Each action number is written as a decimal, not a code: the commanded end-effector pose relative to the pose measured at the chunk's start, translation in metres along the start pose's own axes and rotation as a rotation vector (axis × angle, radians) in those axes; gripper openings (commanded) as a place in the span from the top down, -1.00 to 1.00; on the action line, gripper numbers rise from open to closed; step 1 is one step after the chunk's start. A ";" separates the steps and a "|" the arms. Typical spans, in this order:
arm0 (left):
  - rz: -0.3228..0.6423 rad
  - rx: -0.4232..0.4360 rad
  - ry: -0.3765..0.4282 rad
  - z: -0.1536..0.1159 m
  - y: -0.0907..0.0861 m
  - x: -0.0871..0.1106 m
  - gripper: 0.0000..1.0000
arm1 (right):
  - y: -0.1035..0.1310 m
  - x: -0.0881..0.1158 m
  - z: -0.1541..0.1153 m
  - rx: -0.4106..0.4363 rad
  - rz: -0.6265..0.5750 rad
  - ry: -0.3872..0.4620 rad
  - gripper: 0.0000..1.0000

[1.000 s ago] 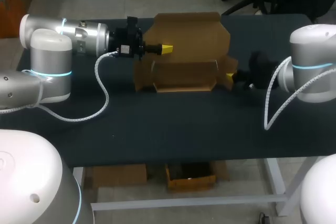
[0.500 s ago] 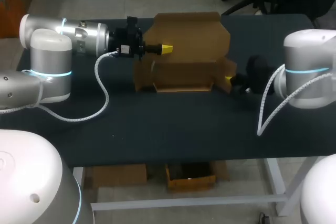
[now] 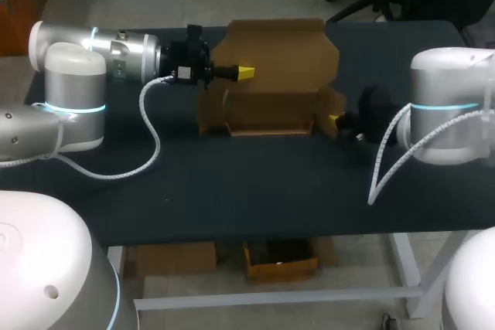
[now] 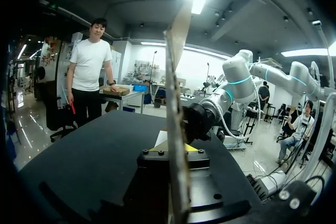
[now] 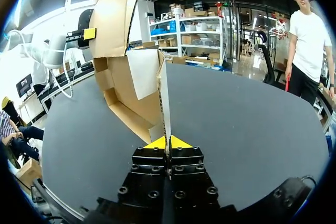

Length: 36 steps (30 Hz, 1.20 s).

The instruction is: Assemble the packaging by folding the flat box into shape, placing the metal phone stand inside, and closing the box properly

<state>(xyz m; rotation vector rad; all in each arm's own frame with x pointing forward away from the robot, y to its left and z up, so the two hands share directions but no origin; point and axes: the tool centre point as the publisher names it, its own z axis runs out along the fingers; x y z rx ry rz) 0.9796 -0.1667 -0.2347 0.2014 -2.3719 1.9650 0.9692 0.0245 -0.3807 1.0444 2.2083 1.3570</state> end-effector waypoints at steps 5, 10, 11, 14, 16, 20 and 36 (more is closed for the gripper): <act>0.000 -0.002 0.002 0.000 0.004 -0.002 1.00 | -0.003 0.011 0.005 -0.015 0.016 -0.035 0.76; 0.000 -0.002 0.002 0.000 0.004 -0.002 1.00 | -0.003 0.015 0.007 -0.014 0.024 -0.051 0.55; 0.000 -0.002 0.002 0.000 0.004 -0.002 1.00 | -0.003 0.016 0.007 -0.015 0.027 -0.054 0.55; 0.000 -0.002 0.002 0.000 0.004 -0.002 1.00 | -0.004 0.020 0.007 -0.018 0.036 -0.062 0.57; 0.000 -0.002 0.002 0.000 0.004 -0.002 1.00 | -0.004 0.021 0.007 -0.021 0.043 -0.070 0.59; 0.000 -0.002 0.002 0.000 0.004 -0.002 1.00 | -0.005 0.026 0.007 -0.020 0.049 -0.077 0.56; 0.000 -0.002 0.002 0.000 0.004 -0.002 1.00 | -0.002 0.045 0.014 -0.020 0.046 -0.070 0.22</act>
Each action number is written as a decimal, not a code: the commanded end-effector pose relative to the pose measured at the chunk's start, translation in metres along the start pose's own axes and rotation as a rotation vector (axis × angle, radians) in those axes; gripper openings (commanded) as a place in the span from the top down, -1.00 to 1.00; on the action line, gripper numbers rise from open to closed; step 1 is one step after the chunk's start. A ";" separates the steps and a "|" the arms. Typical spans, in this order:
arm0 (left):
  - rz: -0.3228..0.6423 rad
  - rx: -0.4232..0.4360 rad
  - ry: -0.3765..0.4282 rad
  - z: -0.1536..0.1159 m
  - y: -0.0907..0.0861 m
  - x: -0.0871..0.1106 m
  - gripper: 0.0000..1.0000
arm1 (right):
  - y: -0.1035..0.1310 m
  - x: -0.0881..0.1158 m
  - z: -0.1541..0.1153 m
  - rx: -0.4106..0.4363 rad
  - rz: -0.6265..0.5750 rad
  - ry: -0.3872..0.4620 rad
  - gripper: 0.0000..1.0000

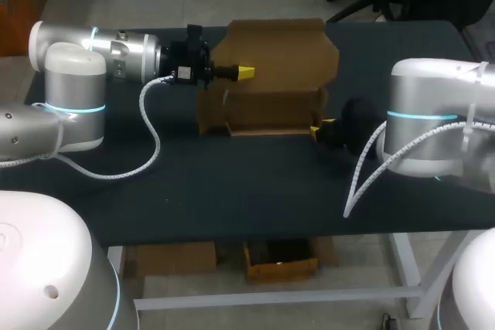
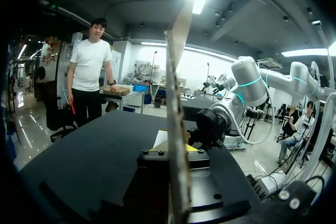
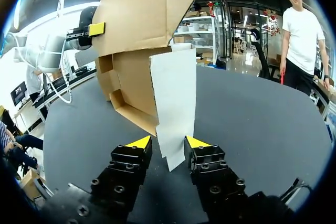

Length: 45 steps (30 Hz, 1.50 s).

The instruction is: Assemble the packaging by folding the flat box into shape, placing the metal phone stand inside, and closing the box properly

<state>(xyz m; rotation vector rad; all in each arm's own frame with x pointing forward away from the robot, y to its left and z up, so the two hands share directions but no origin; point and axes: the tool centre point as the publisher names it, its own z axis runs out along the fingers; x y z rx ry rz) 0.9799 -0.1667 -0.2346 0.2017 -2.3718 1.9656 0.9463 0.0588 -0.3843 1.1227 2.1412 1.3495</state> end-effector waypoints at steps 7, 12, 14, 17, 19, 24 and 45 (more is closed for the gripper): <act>0.000 -0.002 0.003 0.000 0.004 -0.002 1.00 | 0.003 0.014 0.011 0.000 -0.016 0.005 0.16; 0.000 -0.002 0.003 0.000 0.004 -0.002 1.00 | 0.003 0.018 0.012 0.003 -0.022 0.015 0.09; 0.000 -0.002 0.003 0.000 0.004 -0.002 1.00 | 0.002 0.020 0.009 0.001 -0.022 0.014 0.07; 0.000 -0.002 0.003 0.000 0.004 -0.002 1.00 | -0.001 0.020 0.002 -0.003 -0.021 0.006 0.06; 0.000 -0.002 0.003 0.000 0.004 -0.002 1.00 | -0.003 0.021 -0.003 -0.005 -0.020 -0.003 0.04; 0.000 -0.002 0.003 0.000 0.004 -0.002 1.00 | -0.011 0.021 -0.016 -0.007 -0.015 -0.018 0.02; 0.000 -0.002 0.003 0.000 0.004 -0.002 1.00 | -0.029 0.011 -0.057 -0.019 -0.020 -0.034 0.00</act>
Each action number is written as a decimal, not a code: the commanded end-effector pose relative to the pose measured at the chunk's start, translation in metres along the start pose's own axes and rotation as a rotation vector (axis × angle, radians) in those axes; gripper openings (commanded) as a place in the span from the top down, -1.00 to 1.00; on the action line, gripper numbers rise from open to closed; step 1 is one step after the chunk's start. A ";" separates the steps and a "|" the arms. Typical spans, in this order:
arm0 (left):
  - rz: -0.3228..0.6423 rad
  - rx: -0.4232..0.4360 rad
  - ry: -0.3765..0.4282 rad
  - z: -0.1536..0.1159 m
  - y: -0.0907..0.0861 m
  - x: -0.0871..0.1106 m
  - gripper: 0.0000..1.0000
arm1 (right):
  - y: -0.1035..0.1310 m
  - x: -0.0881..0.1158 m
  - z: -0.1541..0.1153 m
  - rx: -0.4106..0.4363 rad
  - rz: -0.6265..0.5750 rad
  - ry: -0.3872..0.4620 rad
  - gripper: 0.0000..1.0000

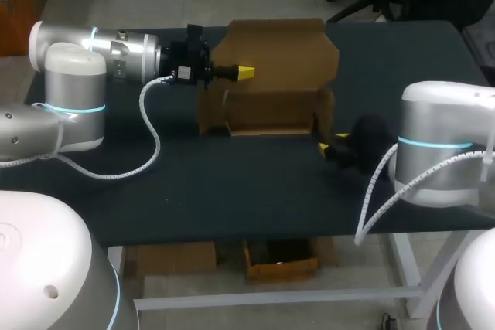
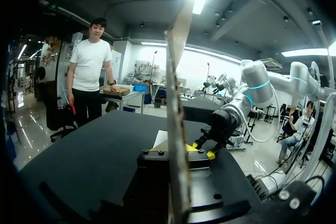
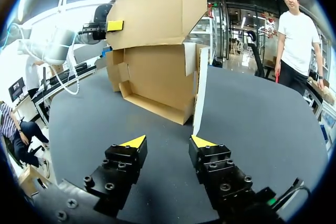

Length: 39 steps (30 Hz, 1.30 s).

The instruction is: Assemble the packaging by folding the flat box into shape, placing the metal phone stand inside, and closing the box properly

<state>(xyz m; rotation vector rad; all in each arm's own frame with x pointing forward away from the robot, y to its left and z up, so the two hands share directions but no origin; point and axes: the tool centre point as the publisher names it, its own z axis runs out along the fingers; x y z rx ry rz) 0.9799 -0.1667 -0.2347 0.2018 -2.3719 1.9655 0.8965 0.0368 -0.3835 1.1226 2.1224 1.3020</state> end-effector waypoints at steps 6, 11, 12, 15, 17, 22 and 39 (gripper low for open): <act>0.000 -0.002 0.003 0.000 0.004 -0.002 1.00 | -0.002 -0.012 -0.020 -0.018 -0.020 0.027 0.01; 0.000 -0.002 0.003 0.000 0.004 -0.002 1.00 | 0.002 -0.019 -0.026 -0.014 -0.035 0.042 0.01; 0.000 -0.002 0.003 0.000 0.004 -0.002 1.00 | 0.002 -0.020 -0.027 -0.015 -0.037 0.050 0.01; 0.000 -0.002 0.003 0.000 0.004 -0.002 1.00 | 0.004 -0.026 -0.031 -0.017 -0.041 0.057 0.02; 0.000 -0.002 0.003 0.000 0.004 -0.002 1.00 | 0.006 -0.028 -0.033 -0.021 -0.042 0.062 0.01; 0.000 -0.002 0.003 0.000 0.004 -0.002 1.00 | 0.007 -0.035 -0.035 -0.025 -0.047 0.064 0.02; 0.015 -0.007 -0.002 -0.001 -0.002 0.002 1.00 | 0.010 -0.049 -0.031 -0.025 -0.051 0.080 0.03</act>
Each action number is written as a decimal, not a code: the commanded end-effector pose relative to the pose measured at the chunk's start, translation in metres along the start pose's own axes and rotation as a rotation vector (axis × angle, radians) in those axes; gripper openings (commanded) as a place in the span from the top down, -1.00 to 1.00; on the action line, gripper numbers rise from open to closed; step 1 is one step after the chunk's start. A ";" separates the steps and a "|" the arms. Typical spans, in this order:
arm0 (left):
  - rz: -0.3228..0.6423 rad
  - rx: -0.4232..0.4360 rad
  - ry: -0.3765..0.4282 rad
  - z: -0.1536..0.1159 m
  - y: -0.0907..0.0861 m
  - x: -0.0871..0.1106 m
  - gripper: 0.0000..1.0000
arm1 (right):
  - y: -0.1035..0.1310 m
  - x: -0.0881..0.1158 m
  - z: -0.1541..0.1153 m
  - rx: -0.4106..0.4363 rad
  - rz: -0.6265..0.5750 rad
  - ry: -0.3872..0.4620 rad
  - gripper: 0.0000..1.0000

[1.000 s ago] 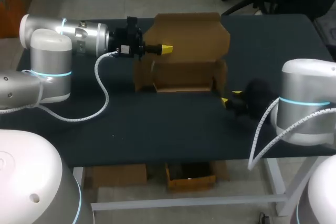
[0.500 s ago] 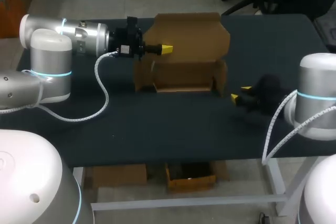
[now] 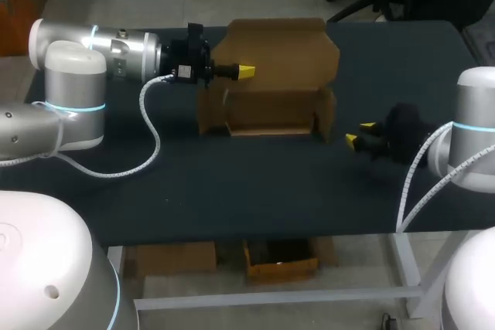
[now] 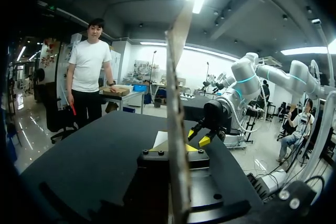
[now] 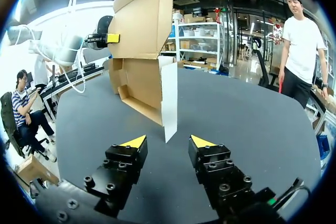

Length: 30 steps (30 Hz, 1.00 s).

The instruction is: Assemble the packaging by folding the flat box into shape, placing the metal phone stand inside, and closing the box properly

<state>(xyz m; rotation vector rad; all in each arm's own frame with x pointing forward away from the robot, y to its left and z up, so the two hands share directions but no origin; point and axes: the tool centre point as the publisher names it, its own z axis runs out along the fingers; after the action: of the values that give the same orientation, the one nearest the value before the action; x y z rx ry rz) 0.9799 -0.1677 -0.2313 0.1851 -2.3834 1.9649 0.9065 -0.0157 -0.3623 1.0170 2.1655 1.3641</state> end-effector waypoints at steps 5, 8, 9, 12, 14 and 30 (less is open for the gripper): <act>-0.001 -0.002 -0.003 -0.002 0.004 0.003 1.00 | -0.001 -0.003 0.004 0.004 0.002 0.010 0.03; -0.008 0.006 -0.003 -0.002 0.007 0.003 1.00 | -0.001 -0.003 0.004 0.006 0.002 0.012 0.04; -0.010 0.007 -0.003 -0.002 0.009 0.003 1.00 | -0.001 -0.003 0.004 0.007 0.002 0.012 0.04; -0.017 0.010 -0.001 -0.002 0.012 0.003 1.00 | -0.001 -0.003 0.005 0.007 0.001 0.012 0.04; -0.020 0.014 -0.001 -0.002 0.012 0.003 1.00 | 0.000 -0.003 0.005 0.007 -0.001 0.012 0.04; -0.021 0.025 -0.001 -0.002 0.014 0.005 1.00 | 0.003 -0.003 0.008 0.009 -0.006 0.012 0.04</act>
<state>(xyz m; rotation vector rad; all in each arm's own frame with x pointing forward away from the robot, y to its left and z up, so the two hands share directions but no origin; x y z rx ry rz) 0.9731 -0.1650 -0.2386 0.2108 -2.3493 1.9850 0.9122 -0.0135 -0.3625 1.0077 2.1860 1.3619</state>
